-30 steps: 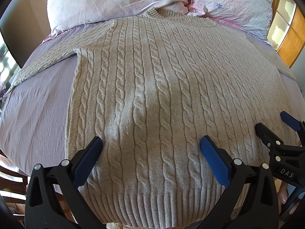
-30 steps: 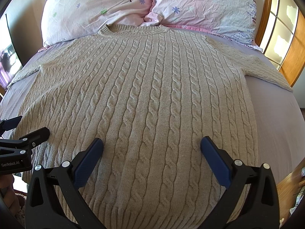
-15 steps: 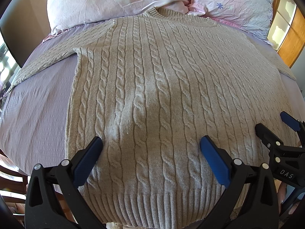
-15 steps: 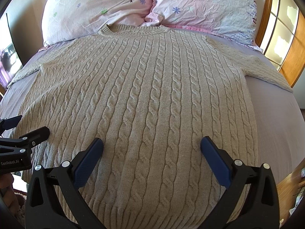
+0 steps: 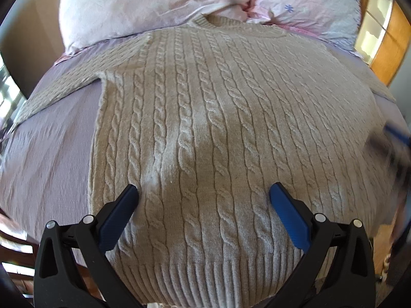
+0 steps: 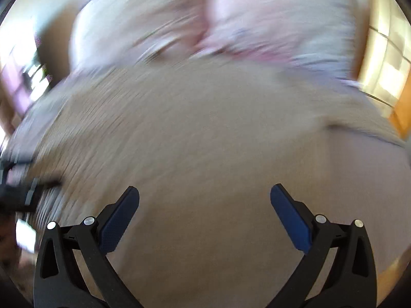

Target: Fold small clothes

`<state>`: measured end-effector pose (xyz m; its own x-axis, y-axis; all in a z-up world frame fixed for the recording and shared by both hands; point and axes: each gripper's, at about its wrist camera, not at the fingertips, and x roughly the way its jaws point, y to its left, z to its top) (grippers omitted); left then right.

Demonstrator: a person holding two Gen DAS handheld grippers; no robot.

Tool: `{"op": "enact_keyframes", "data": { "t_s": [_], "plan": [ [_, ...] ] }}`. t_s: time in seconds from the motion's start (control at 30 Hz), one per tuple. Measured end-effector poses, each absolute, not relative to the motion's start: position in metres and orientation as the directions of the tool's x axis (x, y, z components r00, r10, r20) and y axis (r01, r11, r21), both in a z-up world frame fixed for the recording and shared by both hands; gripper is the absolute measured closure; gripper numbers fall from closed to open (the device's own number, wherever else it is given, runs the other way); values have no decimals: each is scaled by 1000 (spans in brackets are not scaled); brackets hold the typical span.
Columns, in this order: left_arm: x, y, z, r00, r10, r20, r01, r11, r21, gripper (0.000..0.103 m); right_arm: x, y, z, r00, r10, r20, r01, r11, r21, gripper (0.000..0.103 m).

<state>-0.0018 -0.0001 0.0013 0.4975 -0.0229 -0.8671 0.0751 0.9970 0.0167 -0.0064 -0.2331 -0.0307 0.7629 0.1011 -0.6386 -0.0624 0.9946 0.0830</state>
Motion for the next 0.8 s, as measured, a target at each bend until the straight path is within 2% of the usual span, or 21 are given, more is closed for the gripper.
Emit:
{"op": "enact_keyframes", "data": {
  "t_s": [0.07, 0.13, 0.17, 0.2, 0.27, 0.33, 0.37, 0.47, 0.5, 0.57, 0.63, 0.67, 0.7, 0.8],
  "plan": [
    [3, 17, 9, 508, -100, -856, 73, 995, -73, 2, -1, -305, -6, 828, 29, -561, 103, 974, 202, 1],
    [8, 46, 22, 554, -165, -816, 24, 983, -182, 2, 4, -380, 5, 850, -44, -525, 263, 899, 350, 1],
    [11, 61, 28, 583, -181, -792, -5, 974, -226, 2, 5, -420, 6, 852, -73, -519, 334, 839, 430, 8],
    [13, 78, 34, 612, -197, -766, -29, 962, -271, 2, 8, -454, 5, 847, -94, -523, 392, 775, 496, 23],
    [17, 119, 41, 684, -253, -684, -72, 910, -409, 2, 13, -529, -8, 816, -132, -563, 515, 609, 603, 39],
    [20, 157, 41, 729, -255, -635, -139, 853, -503, 2, 17, -574, -23, 793, -138, -593, 574, 494, 652, 45],
    [24, 169, 40, 733, -234, -639, -171, 845, -506, 2, 19, -592, -31, 785, -130, -605, 591, 449, 670, 51],
    [27, 199, 41, 774, -179, -607, -196, 844, -499, 2, 25, -625, -54, 770, -100, -630, 622, 339, 706, 55],
    [25, 206, 42, 795, -156, -586, -200, 845, -496, 2, 27, -629, -59, 770, -93, -632, 624, 320, 713, 59],
    [24, 224, 46, 831, -86, -550, -229, 848, -478, 2, 26, -633, -60, 777, -117, -619, 620, 315, 718, 60],
    [25, 240, 48, 837, -36, -546, -267, 844, -464, 2, 31, -637, -62, 779, -134, -612, 620, 304, 723, 70],
    [27, 251, 48, 838, -13, -546, -290, 836, -466, 2, 32, -638, -64, 776, -142, -615, 626, 298, 721, 86],
    [28, 258, 47, 837, -1, -547, -305, 829, -469, 2, 37, -642, -68, 770, -147, -620, 633, 292, 717, 96],
    [30, 288, 42, 814, 46, -578, -387, 786, -482, 2, 46, -647, -68, 784, -166, -598, 620, 269, 738, 96]
  ]
}}
